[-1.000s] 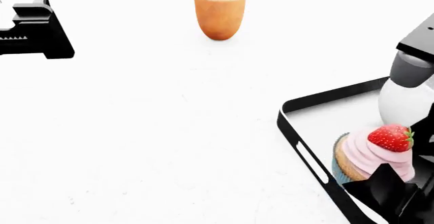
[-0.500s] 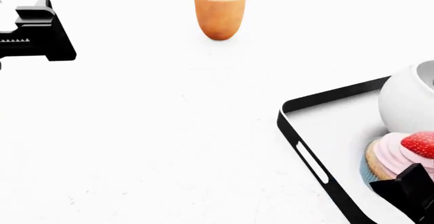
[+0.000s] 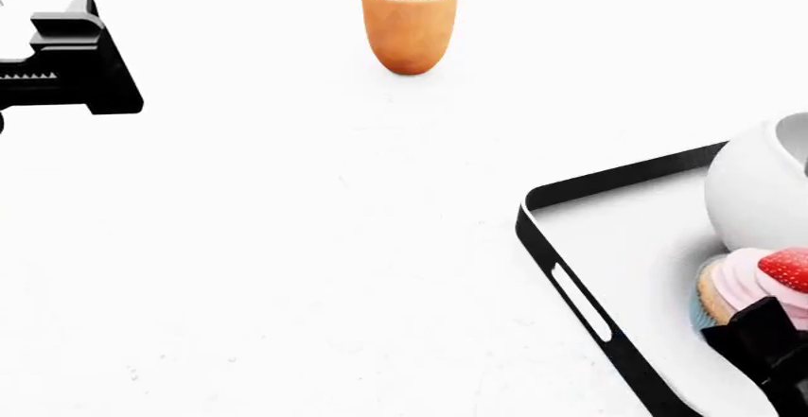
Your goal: Pick up the bowl with cake and place it on the tray. Pick up the cupcake and place it on the tray.
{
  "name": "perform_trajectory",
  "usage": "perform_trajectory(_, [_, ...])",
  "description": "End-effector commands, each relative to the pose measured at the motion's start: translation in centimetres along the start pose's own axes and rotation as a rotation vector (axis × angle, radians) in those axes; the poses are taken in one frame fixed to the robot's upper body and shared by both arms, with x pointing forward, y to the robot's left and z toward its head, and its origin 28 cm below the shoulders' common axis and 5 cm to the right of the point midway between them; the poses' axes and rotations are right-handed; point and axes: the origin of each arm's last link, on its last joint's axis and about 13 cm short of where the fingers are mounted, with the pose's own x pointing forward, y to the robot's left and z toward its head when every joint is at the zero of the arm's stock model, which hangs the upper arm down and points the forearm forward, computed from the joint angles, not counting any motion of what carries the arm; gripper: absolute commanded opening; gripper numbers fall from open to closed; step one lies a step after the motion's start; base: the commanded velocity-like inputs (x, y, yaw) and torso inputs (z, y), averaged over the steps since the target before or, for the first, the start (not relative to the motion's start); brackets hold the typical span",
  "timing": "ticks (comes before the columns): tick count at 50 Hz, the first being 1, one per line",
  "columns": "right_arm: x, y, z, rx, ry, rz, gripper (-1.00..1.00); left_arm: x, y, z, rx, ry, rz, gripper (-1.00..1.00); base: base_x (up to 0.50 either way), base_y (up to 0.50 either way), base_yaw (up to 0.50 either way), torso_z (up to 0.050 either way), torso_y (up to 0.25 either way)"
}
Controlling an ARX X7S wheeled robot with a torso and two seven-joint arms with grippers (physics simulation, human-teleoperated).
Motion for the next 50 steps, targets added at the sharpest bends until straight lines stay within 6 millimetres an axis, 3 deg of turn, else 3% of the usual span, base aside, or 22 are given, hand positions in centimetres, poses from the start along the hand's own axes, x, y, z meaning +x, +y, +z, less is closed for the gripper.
perform_trajectory(1, [0.9,-0.7,-0.6,0.034,0.004,-0.052,-1.0,0.0,0.0,0.0,0.001,0.0,0.0,1.0,0.0,0.0,0.0,0.0,0.0])
perform_trajectory(50, [3.4,-1.0,-1.7,0.07,0.033,-0.087,-1.0,-0.1,-0.1,0.0,0.002,0.0,-0.002,1.0,0.0,0.0,0.0,0.0,0.0])
